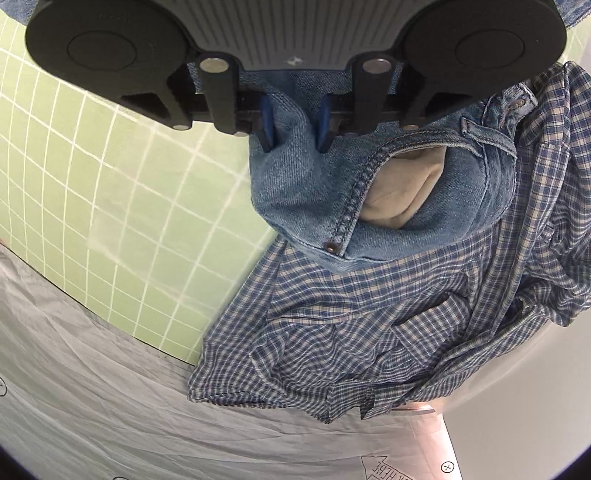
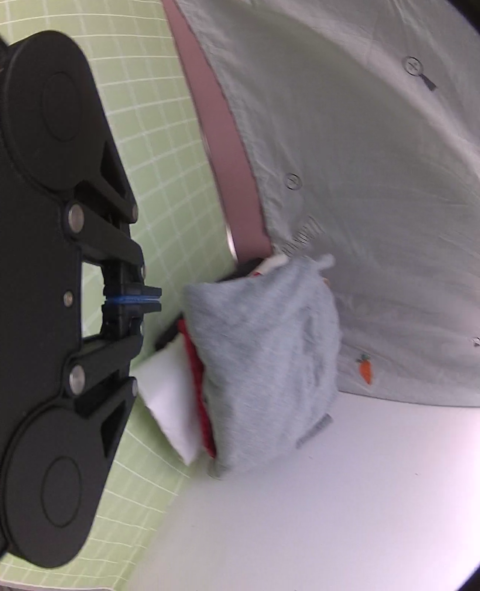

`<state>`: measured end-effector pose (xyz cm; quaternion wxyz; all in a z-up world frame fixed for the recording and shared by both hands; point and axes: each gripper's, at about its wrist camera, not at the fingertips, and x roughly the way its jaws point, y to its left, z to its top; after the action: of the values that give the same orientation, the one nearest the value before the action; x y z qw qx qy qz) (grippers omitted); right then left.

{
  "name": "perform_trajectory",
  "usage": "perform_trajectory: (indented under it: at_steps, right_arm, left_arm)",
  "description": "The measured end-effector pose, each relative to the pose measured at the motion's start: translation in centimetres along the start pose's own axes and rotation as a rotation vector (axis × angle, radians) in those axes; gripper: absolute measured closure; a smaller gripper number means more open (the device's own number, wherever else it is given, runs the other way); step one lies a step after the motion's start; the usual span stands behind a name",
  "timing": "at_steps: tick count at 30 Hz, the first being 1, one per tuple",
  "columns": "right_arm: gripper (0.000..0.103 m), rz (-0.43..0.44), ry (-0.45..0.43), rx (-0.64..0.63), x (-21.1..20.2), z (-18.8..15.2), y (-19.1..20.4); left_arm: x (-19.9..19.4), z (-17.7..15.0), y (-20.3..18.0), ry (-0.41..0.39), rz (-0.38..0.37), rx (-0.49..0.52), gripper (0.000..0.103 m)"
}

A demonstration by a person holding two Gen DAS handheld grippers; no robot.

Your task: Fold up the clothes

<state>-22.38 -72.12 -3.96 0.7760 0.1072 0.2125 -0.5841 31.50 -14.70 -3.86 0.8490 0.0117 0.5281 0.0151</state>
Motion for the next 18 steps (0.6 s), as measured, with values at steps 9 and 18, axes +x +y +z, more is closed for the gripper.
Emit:
perform_trajectory:
  at_steps: [9, 18]
  right_arm:
    - [0.077, 0.139, 0.245, 0.062, 3.6, -1.9, 1.7]
    - [0.042, 0.074, 0.457, 0.179, 2.9, -9.6, 5.6]
  left_arm:
    - [0.1, -0.2, -0.3, -0.002, 0.031, 0.011, 0.060]
    - [0.8, -0.5, -0.3, 0.011, 0.067, 0.051, 0.026]
